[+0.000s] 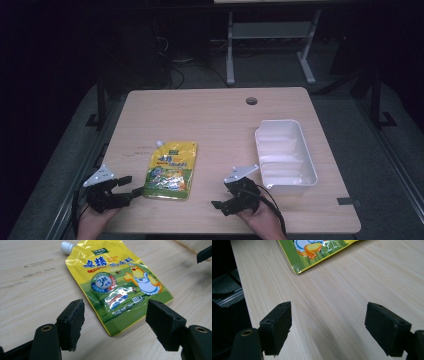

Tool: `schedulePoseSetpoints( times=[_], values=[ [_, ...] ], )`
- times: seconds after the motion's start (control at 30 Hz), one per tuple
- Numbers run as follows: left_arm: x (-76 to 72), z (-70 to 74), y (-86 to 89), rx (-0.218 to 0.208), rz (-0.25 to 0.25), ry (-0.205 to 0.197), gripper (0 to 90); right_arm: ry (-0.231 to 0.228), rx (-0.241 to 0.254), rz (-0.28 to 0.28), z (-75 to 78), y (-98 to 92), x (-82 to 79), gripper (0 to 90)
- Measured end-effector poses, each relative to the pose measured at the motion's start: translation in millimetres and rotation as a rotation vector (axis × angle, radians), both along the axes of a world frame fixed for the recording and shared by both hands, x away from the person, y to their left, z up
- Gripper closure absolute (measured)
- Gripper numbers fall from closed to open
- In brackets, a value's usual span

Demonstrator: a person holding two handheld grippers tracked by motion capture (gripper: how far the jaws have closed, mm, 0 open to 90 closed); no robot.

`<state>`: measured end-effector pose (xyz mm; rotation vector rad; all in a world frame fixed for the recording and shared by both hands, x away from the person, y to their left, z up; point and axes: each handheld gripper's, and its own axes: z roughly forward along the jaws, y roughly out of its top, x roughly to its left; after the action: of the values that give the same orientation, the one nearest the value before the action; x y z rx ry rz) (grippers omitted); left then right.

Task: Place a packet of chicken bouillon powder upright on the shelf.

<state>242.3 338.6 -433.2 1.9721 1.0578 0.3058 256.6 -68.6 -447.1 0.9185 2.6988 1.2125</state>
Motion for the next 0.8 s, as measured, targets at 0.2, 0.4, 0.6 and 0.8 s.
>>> schedulePoseSetpoints(
  times=[0.2,0.4,0.6,0.8],
  values=[
    [0.4,0.5,-0.4,-0.002,-0.002,0.002,32.6,0.001,-0.003,0.000,-0.1,2.7,0.4,19.9],
    [3.0,2.0,-2.8,-0.015,-0.012,0.006,36.5,0.012,0.022,-0.001,3.5,7.4,5.8,17.2],
    [13.9,5.8,-6.4,-0.005,-0.011,0.008,47.7,0.035,0.051,-0.032,19.4,20.5,27.1,17.0],
    [25.7,6.9,-20.8,0.044,-0.031,0.047,66.4,0.049,0.059,-0.065,39.4,41.4,54.7,18.4]
  ],
)
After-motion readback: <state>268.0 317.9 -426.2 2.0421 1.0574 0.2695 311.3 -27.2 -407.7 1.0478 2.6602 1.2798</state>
